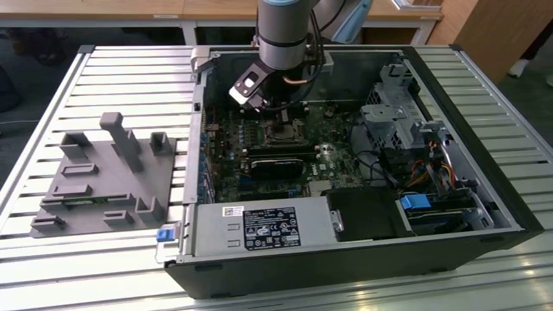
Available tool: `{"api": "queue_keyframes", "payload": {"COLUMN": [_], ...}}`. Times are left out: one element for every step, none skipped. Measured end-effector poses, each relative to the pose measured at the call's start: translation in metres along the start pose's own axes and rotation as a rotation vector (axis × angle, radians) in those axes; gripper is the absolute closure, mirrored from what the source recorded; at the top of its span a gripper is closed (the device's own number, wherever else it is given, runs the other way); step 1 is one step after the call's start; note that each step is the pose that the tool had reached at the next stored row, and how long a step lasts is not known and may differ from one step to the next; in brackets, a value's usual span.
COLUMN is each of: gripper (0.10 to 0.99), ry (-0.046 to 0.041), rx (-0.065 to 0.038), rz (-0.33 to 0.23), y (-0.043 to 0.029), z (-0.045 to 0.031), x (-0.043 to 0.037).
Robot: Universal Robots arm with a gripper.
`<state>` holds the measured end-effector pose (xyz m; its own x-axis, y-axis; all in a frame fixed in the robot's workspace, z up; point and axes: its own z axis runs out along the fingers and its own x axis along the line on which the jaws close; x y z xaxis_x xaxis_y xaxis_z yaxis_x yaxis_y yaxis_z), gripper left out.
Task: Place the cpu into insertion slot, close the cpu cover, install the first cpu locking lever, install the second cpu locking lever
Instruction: 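Close the cpu cover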
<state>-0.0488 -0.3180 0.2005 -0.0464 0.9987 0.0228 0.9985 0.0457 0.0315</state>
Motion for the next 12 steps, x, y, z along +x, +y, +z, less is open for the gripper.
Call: {"api": "queue_keyframes", "payload": {"gripper": [0.98,0.98,0.98,0.98,0.98,0.98,0.98,0.98,0.98,0.98,0.98,0.98], "ry": [0.002,0.0027,0.003,0.0031,0.0032,0.0029,0.0028,0.0027,0.0027,0.0029,0.0029,0.0028], "rx": [0.0,0.0,0.0,0.0,-0.002,-0.005,-0.006,-0.007,-0.008,-0.009,-0.009,-0.009], "rz": [0.0,0.0,0.0,0.0,0.0,0.0,0.0,0.0,0.0,0.0,0.0,0.0], "y": [0.0,-0.0001,-0.0001,0.0,-0.0004,-0.0019,-0.0036,-0.0056,-0.0076,-0.0089,-0.0096,-0.0099], "z": [-0.0008,-0.0021,-0.0032,-0.0036,-0.0036,-0.0037,-0.0038,-0.0038,-0.0038,-0.0036,-0.0033,-0.0027], "x": [0.0,0.0,0.0,0.0,0.0,0.0,0.0001,0.0002,0.0003,0.0004,0.0005,0.0005]}}
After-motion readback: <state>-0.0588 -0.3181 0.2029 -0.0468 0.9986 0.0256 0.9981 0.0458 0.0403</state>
